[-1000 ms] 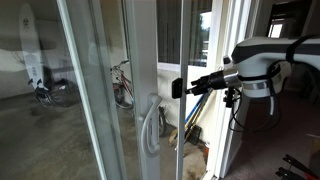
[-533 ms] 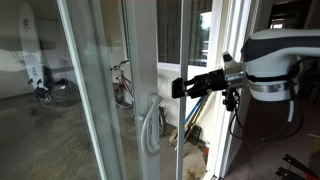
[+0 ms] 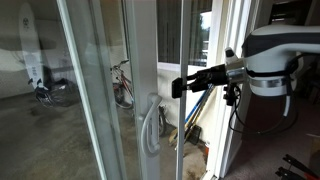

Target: Slide the glass door to the right.

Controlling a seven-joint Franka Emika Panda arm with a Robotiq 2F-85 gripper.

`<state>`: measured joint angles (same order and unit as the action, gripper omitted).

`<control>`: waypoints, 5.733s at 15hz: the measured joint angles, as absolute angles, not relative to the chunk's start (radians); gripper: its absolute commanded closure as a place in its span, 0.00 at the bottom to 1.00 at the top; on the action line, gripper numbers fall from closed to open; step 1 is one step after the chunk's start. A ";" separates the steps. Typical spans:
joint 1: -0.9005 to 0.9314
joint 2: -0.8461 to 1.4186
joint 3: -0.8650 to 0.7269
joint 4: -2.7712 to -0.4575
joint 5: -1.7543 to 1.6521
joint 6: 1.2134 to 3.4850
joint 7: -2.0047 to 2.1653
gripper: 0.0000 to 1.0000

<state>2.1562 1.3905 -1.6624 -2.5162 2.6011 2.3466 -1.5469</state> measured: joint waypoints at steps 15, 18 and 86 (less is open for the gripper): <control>2.136 1.391 -1.651 -2.516 2.601 2.293 -1.547 1.00; 2.112 1.391 -1.639 -2.497 2.601 2.286 -1.547 1.00; 1.964 1.394 -1.640 -2.507 2.601 2.271 -1.546 1.00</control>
